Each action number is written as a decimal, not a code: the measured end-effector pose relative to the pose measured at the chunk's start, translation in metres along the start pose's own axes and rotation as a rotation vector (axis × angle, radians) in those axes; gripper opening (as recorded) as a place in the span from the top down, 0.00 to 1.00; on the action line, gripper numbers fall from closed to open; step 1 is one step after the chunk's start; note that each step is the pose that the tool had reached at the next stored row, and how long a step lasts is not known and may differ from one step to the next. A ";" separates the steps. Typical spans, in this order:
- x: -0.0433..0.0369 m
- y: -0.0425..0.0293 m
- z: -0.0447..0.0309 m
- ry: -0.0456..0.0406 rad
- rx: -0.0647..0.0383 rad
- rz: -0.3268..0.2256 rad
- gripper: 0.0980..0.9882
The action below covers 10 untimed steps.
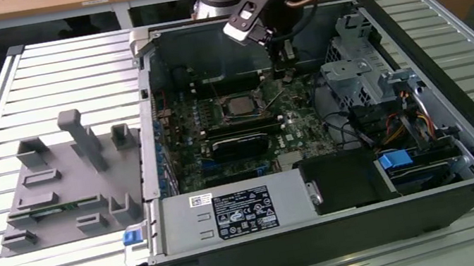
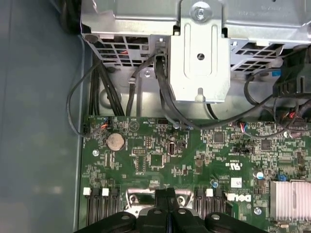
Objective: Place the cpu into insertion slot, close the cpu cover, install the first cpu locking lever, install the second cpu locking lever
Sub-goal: 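Close the cpu cover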
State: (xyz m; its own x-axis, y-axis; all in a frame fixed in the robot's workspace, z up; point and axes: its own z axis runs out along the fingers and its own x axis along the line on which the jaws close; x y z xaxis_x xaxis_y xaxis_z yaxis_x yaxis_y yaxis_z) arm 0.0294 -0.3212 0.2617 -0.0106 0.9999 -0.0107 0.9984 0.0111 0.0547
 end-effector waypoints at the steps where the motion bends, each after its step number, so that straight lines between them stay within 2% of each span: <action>1: 0.0002 0.0009 0.0003 0.0000 0.000 0.000 0.99; 10: 0.0037 0.0068 0.0028 0.0001 0.002 0.000 0.99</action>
State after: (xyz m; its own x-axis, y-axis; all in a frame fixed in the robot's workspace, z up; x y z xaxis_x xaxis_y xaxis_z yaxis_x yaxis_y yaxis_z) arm 0.0364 -0.3174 0.2593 -0.0107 0.9999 -0.0105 0.9986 0.0112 0.0524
